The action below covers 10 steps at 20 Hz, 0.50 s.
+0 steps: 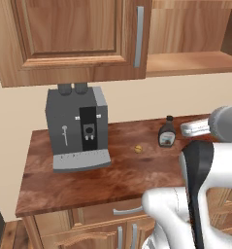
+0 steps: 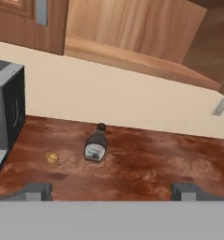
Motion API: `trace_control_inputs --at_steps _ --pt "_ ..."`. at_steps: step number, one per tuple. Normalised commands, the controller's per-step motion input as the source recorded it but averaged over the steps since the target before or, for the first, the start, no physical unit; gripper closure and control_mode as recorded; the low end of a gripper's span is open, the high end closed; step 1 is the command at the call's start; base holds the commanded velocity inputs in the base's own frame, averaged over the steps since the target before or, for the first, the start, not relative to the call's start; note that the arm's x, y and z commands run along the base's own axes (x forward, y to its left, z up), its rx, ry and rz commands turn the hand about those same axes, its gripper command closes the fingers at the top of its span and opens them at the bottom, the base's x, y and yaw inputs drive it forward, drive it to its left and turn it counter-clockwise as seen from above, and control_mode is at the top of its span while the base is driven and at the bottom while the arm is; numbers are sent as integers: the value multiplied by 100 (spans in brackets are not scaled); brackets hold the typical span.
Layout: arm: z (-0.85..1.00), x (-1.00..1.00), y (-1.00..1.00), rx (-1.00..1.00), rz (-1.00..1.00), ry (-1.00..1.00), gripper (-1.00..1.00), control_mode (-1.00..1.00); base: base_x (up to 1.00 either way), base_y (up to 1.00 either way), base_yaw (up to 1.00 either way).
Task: Pick the pan from the cabinet and place it on the stove. Then turn on the stove burner for the pan.
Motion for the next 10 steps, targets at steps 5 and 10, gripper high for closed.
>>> trace_control_inputs --at_steps 5,10 --pt "21 0 87 3 17 -17 -100 -100 0 0 0" --pt "16 0 62 7 17 -24 -100 -100 0 0 0"
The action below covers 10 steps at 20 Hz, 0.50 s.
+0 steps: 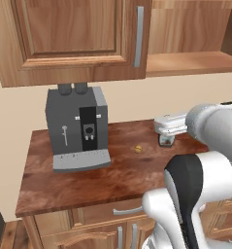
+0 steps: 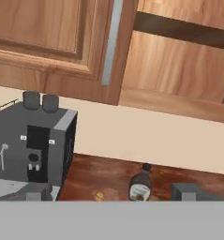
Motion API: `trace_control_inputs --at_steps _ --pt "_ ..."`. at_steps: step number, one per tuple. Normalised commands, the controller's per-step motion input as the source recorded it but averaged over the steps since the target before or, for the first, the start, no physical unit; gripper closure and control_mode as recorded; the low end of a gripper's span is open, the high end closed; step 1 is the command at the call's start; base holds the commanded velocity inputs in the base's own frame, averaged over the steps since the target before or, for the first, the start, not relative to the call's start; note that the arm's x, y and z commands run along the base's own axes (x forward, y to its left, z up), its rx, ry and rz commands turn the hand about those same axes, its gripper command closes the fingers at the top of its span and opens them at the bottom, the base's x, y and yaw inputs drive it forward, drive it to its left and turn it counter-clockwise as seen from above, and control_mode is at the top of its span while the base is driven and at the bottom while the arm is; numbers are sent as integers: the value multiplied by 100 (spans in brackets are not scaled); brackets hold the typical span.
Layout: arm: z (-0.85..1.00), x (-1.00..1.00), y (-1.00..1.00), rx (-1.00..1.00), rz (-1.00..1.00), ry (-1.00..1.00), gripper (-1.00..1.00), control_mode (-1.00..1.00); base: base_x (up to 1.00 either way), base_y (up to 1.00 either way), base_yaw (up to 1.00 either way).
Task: Pick the pan from the cabinet and place it on the stove. Then turn on the stove burner for the pan.
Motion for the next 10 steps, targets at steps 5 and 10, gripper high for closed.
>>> trace_control_inputs --at_steps 5,10 --pt "21 16 28 12 21 -26 -100 -100 0 0 0" --pt "48 20 5 6 15 -24 -100 -100 0 0 0"
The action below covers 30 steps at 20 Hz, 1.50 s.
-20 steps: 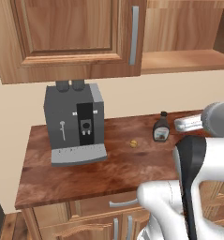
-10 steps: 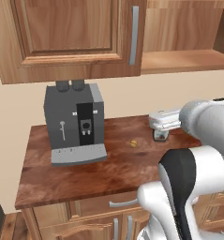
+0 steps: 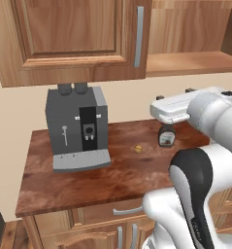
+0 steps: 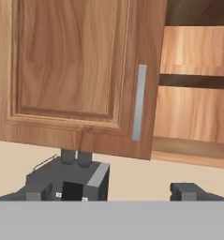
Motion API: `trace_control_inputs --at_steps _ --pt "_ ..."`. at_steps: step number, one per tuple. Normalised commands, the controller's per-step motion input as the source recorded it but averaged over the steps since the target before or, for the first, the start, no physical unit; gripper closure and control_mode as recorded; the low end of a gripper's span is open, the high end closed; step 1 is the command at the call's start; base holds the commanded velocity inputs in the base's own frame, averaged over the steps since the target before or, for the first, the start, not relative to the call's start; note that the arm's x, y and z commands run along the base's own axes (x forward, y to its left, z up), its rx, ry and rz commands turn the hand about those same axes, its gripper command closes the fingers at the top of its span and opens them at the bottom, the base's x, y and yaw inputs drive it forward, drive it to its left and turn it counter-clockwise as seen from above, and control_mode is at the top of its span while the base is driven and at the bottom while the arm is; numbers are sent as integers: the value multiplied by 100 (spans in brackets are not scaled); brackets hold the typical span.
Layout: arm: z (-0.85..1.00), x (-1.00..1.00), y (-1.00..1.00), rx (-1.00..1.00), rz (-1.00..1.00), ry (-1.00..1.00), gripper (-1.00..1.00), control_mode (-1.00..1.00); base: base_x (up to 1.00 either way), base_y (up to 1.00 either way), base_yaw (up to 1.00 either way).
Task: Pick the pan from the cabinet and place it on the stove. Then turn on the stove burner for the pan.
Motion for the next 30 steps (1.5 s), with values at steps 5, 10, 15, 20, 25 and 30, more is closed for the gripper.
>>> trace_control_inputs --at_steps 5,10,15,20,25,30 --pt "49 28 0 0 3 -22 -100 -100 0 0 0" --pt "41 41 0 0 -3 -17 -100 -100 0 0 0" --pt "16 42 0 2 -11 -9 -100 -100 0 0 0" --pt "3 26 0 8 -6 -2 -100 -100 0 0 0" --pt "5 25 -6 12 0 -1 -100 -100 0 0 0" --pt "13 24 -15 11 0 0 -100 -100 0 0 0"
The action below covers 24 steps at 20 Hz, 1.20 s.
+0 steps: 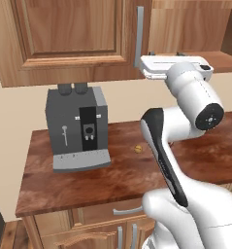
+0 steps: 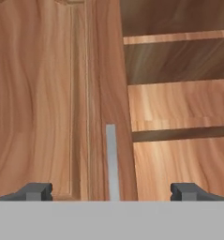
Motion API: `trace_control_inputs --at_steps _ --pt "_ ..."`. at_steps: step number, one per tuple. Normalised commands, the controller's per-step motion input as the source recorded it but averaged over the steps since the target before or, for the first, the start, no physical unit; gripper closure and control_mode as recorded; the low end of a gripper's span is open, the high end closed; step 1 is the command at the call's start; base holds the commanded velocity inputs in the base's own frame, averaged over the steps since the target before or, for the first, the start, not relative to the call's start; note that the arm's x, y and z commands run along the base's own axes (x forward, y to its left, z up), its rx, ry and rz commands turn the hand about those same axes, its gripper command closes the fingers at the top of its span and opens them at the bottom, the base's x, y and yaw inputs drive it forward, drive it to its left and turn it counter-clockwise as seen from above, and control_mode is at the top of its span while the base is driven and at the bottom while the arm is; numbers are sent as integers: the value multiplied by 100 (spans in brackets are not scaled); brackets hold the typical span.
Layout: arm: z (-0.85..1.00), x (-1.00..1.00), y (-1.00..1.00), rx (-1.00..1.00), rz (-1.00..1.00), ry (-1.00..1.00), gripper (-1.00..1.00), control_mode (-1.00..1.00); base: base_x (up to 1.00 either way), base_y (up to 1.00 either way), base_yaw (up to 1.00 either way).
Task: Pick the pan from the cabinet and place it on the stove. Then turn on the stove burner for the pan.
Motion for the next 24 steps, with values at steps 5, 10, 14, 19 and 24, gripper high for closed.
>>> trace_control_inputs --at_steps 5,10,14,19,24 --pt "17 23 -2 5 0 1 -100 -100 0 0 0" --pt "7 22 0 2 0 0 -100 -100 0 0 0" --pt "0 24 -1 2 0 1 -100 -100 0 0 0" --pt "0 39 -1 0 1 5 -100 -100 0 0 0" --pt "-2 44 0 0 3 11 -100 -100 0 0 0"
